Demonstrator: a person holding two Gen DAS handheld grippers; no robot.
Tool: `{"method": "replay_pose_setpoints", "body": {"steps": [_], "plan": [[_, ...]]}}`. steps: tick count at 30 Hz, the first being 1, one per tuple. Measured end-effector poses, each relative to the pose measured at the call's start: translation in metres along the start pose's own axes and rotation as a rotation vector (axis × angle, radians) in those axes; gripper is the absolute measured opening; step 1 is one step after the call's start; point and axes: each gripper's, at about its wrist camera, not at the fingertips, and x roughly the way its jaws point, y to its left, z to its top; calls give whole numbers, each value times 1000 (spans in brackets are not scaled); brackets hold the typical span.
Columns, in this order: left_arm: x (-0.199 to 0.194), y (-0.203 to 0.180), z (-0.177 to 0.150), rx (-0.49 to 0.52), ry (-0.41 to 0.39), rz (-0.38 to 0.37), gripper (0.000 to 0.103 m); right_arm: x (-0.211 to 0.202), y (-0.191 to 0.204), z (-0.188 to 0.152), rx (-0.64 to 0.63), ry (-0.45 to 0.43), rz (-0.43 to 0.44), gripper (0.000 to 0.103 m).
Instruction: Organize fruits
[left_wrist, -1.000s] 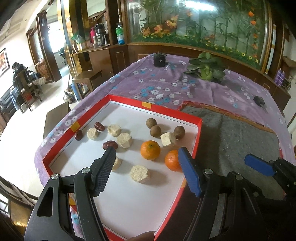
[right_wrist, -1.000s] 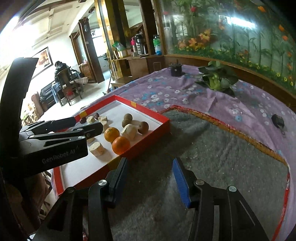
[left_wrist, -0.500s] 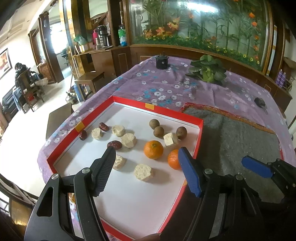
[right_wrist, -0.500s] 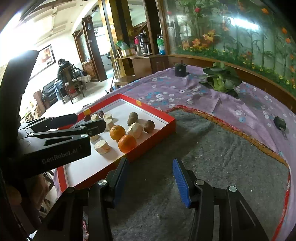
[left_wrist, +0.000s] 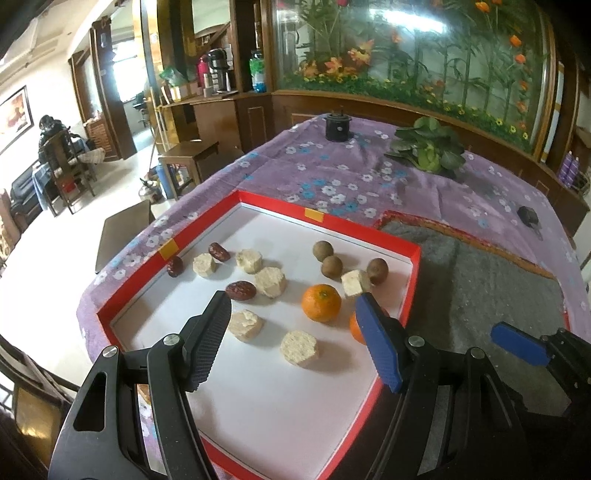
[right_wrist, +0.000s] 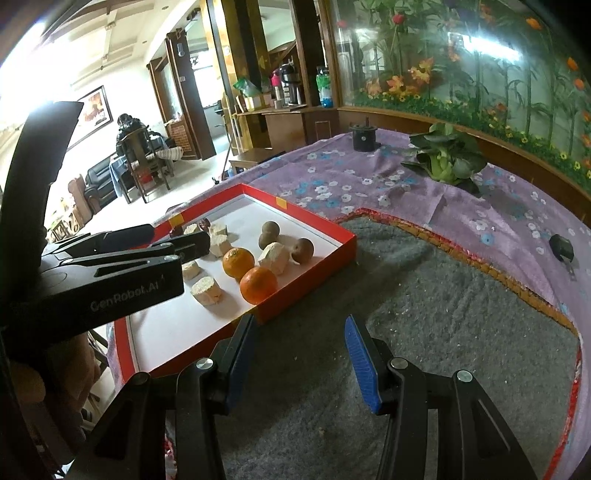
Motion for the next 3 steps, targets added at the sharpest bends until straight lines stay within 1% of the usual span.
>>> {"method": "replay_pose_setpoints", "body": {"steps": [3], "plan": [[1,0,0,-2,12,-2,71,0,-3,0,8,3,-5,48]]}}
